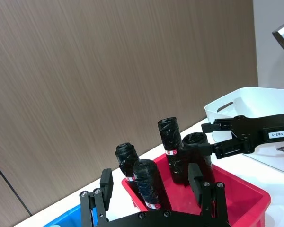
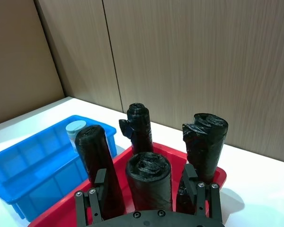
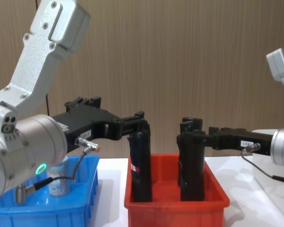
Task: Pick the cotton swabs from the blue box and place them into the white box.
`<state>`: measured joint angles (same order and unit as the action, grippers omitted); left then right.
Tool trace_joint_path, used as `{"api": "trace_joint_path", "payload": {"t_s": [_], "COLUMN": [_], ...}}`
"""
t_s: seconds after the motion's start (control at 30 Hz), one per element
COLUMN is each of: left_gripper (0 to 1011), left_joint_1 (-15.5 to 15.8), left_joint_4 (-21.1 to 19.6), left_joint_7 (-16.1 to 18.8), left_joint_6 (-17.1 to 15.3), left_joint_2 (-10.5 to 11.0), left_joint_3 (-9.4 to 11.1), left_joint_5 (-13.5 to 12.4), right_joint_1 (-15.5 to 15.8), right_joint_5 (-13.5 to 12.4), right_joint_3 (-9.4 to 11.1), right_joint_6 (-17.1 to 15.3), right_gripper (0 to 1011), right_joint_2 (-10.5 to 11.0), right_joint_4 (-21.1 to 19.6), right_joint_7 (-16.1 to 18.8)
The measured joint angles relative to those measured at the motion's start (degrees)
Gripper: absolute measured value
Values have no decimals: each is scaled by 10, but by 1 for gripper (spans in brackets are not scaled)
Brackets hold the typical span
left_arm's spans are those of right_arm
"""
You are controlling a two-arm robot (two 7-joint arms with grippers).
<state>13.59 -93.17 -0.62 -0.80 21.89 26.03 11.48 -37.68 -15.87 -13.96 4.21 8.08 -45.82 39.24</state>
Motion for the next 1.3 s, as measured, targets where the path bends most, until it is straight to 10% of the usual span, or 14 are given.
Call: {"api": "trace_joint_path", "payload": {"t_s": [1.3], "left_gripper": [1004], "left_joint_1": [0], "left_joint_4": [0], "left_joint_7": [0], "left_joint_6": [0], "left_joint_2": [0], "left_joint_3": [0], "left_joint_5": [0], "right_joint_1": [-131], "right_joint_5": [8], "right_joint_3": [-14], "right_joint_6": [88], "right_gripper": [1002], "right_joint_2": [-39], "right_joint_4": [247], "right_joint_7": [32]}}
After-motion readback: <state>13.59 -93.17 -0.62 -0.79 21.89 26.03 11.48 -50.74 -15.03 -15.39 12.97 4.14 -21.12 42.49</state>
